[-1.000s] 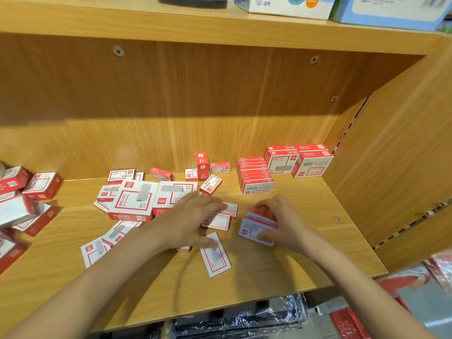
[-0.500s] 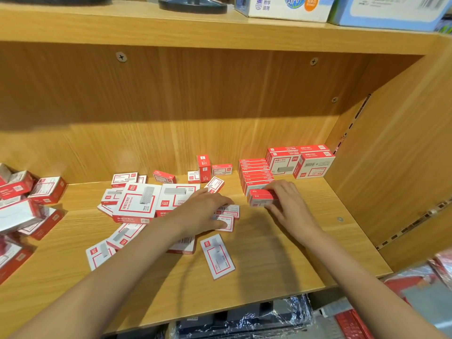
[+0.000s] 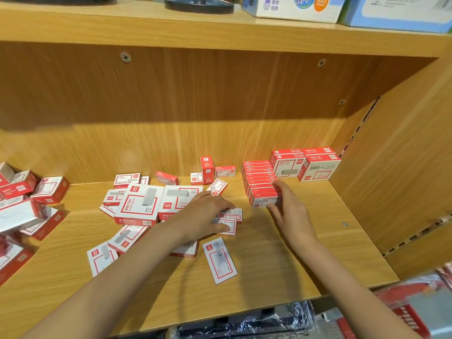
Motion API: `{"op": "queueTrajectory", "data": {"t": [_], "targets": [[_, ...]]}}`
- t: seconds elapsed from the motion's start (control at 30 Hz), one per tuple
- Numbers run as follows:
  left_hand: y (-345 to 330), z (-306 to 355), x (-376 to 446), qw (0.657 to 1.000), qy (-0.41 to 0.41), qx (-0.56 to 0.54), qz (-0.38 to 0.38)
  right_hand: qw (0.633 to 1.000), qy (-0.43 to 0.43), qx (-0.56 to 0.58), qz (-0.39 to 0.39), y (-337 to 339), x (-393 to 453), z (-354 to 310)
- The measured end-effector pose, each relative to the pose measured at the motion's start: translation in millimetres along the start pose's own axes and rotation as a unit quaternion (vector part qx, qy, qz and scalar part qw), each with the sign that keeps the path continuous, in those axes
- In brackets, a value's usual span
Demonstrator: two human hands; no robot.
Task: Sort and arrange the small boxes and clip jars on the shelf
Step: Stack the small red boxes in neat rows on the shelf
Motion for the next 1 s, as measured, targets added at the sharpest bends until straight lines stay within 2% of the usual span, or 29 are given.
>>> {"op": "queueTrajectory", "data": {"t": [0.1, 0.23, 0.3, 0.53, 0.67, 0.8, 0.9, 1.0], "targets": [[-1.0, -1.7, -0.3, 1.000, 0.001, -0.005, 0.003, 1.000, 0.005, 0.004, 0.013, 9.2, 1.6, -1.2], [0.3, -0.1, -1.4, 1.000, -0.005, -0.013, 0.011, 0.996, 0.069, -0.053, 0.027, 18.3, 2.7, -3.9], [1.0, -0.4, -1.4, 1.000, -0.003, -0.017, 0.016, 0.995, 0.071, -0.059, 0.031, 20.4, 2.2, -4.3], [0.4, -3.1, 0.1, 0.999, 0.001, -0.021, 0.029, 0.996, 0.072, -0.044, -0.007, 16.1, -6.2, -5.3], [8.8, 5.7, 3.7, 0.993, 0.002, -0.104, 0.054, 0.998, 0.066, -0.014, -0.014, 16.7, -3.9, -4.9], [7.0, 31.3, 16.0, 0.989, -0.045, -0.097, 0.101, 0.996, 0.079, -0.027, -0.019, 17.3, -4.6, -7.2], [-0.7, 45.4, 20.3, 0.986, -0.084, -0.054, 0.133, 0.997, 0.077, -0.016, -0.018, 22.6, -3.9, -7.4], [3.8, 50.1, 18.7, 0.978, -0.089, -0.083, 0.171, 0.997, 0.069, 0.015, -0.034, 27.4, 4.7, -5.4]]}}
Point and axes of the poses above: each hand's wrist, its own x-axis towards the middle knuckle, its own y-axis out of the back of the hand, z = x × y, the point moved 7 cm from there along x, towards the middle knuckle, and after that the axes turned 13 degrees about y, right-handed, at the moved point
